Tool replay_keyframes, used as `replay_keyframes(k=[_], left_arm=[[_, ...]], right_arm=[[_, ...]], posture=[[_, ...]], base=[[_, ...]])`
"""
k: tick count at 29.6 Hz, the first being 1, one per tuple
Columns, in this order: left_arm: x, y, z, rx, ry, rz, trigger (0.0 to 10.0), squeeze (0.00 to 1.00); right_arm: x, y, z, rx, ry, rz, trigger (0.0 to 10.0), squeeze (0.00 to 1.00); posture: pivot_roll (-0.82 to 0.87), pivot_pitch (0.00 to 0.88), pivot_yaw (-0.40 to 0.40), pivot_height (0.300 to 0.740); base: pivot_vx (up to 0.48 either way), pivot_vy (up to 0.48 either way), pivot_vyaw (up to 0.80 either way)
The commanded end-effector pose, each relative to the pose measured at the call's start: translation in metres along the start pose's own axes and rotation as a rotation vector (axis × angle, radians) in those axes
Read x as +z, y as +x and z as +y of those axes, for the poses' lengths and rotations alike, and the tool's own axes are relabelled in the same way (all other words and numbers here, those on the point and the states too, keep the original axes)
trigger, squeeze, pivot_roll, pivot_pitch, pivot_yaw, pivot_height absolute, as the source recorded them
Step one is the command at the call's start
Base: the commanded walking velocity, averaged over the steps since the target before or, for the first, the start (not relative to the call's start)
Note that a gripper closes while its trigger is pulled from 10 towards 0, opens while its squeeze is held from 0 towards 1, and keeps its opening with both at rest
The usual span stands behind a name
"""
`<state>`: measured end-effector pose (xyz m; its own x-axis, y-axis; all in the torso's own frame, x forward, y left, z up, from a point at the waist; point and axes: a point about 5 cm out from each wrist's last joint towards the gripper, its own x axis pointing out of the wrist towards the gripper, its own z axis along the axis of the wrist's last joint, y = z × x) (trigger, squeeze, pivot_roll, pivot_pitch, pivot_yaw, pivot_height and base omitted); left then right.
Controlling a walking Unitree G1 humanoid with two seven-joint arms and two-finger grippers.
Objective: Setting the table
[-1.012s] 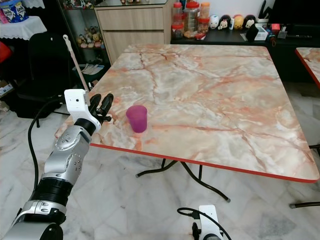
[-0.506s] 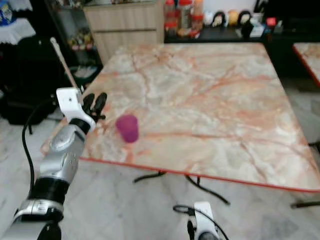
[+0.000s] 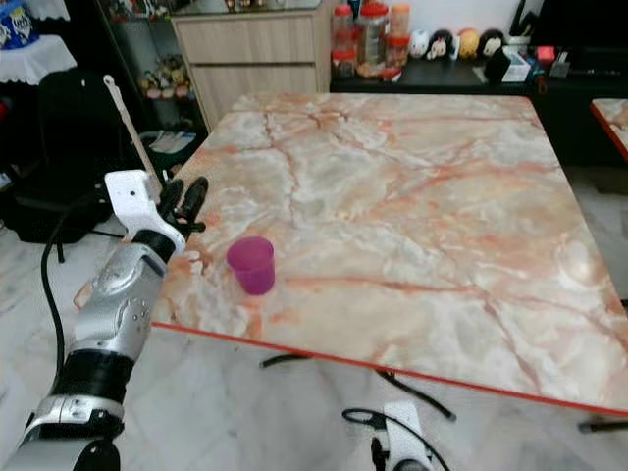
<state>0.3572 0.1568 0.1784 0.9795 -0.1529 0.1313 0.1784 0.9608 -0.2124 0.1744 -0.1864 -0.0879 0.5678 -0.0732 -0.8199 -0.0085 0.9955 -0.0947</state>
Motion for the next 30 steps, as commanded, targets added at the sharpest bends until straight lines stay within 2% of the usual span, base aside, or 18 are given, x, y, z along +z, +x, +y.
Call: replay_keyframes(k=[1,3,5,7,12,15,22,24,30], left_arm=[[0.009,-0.004,0.006,-0.001,-0.011,0.024,10.0,0.00],[0.009,-0.006,0.005,-0.033,0.004,0.059,10.0,0.00],[0.001,-0.009,0.004,-0.064,0.070,0.161,10.0,0.00],[-0.003,-0.010,0.003,-0.079,0.107,0.202,10.0,0.00],[-0.006,-0.007,-0.006,-0.118,0.101,0.258,10.0,0.00],[-0.009,-0.002,-0.019,-0.201,0.125,0.324,10.0,0.00],[-0.009,0.003,-0.025,-0.223,0.137,0.350,10.0,0.00],[-0.009,0.013,-0.031,-0.235,0.153,0.357,10.0,0.00],[-0.005,0.020,-0.034,-0.239,0.198,0.344,10.0,0.00]], right_arm=[[-0.003,0.000,0.004,0.005,0.004,0.013,10.0,0.00],[-0.003,0.000,0.005,0.005,0.005,0.015,10.0,0.00],[-0.004,0.000,0.006,0.009,0.000,0.021,10.0,0.00],[-0.003,0.000,0.007,0.011,-0.001,0.020,10.0,0.00],[-0.001,0.000,0.008,0.012,0.004,0.016,10.0,0.00],[0.000,0.001,0.008,0.008,0.012,0.013,10.0,0.00],[0.000,0.000,0.007,0.003,0.017,0.014,10.0,0.00],[-0.003,0.000,0.006,-0.003,0.018,0.021,10.0,0.00],[-0.003,0.000,0.005,-0.007,0.021,0.023,10.0,0.00]], posture=[[0.03,0.036,0.085,0.736],[0.05,0.040,0.087,0.736],[0.06,0.041,0.087,0.736],[0.05,0.040,0.091,0.736],[0.05,0.039,0.096,0.736],[0.04,0.038,0.100,0.736],[0.04,0.037,0.102,0.736],[0.04,0.033,0.103,0.736],[0.03,0.035,0.104,0.736]], base=[[0.000,0.000,0.00],[0.000,0.000,0.00],[0.000,0.000,0.00],[0.000,0.000,0.00],[0.000,0.000,0.00],[0.000,0.000,0.00],[0.000,0.000,0.00],[0.000,0.000,0.00],[0.000,0.000,0.00]])
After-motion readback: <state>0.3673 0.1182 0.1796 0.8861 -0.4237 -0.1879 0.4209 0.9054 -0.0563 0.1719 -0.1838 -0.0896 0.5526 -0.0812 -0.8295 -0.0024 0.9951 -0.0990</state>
